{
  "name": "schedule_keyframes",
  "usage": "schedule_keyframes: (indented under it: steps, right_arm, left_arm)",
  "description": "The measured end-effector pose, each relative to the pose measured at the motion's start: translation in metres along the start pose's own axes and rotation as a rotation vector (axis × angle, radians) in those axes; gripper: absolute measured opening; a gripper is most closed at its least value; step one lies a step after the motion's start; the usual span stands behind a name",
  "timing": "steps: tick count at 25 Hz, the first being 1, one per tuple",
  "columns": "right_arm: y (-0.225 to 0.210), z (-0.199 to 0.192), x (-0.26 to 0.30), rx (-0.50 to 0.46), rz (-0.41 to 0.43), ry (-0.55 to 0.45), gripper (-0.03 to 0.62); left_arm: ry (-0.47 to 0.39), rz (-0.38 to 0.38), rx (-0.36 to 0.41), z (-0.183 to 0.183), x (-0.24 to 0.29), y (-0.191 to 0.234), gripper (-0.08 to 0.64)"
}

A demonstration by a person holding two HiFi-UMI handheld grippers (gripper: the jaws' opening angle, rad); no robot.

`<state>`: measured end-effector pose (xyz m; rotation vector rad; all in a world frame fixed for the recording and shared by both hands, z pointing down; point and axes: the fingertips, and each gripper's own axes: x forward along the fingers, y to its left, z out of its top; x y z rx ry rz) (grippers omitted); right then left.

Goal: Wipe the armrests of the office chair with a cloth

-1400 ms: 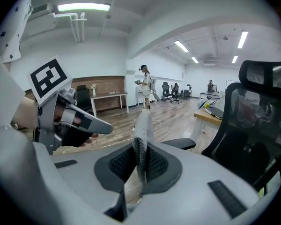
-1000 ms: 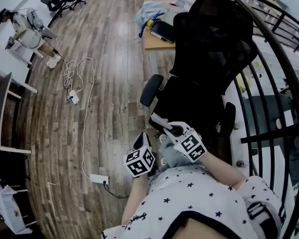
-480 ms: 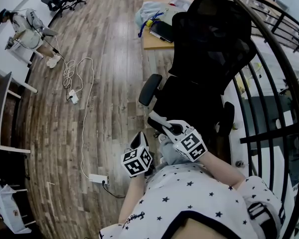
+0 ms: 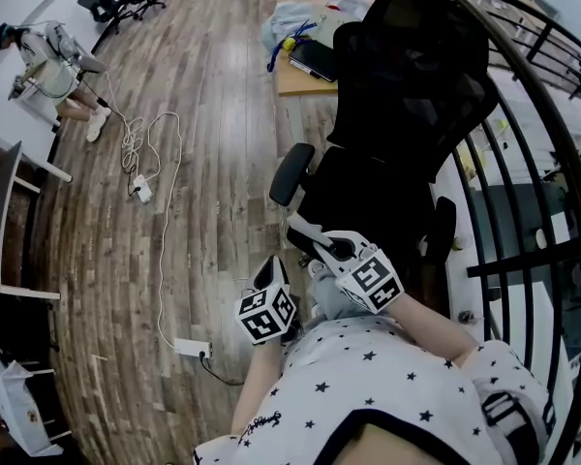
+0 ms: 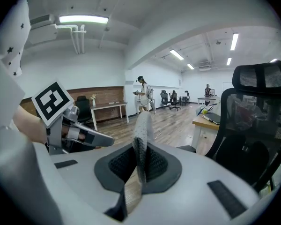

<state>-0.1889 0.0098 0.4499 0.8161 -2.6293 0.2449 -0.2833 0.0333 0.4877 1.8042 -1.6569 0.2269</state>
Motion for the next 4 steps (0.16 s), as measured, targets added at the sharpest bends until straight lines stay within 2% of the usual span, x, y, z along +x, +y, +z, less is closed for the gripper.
schedule_keyframes:
  steps: [4]
  right_arm:
    - [0.0017,0.0044,0.0013,-0.007,0.004,-0.011,0.025]
  left_arm:
    - [-0.004,0.001,0.000,0.0019,0.0007,0.0016,0.008]
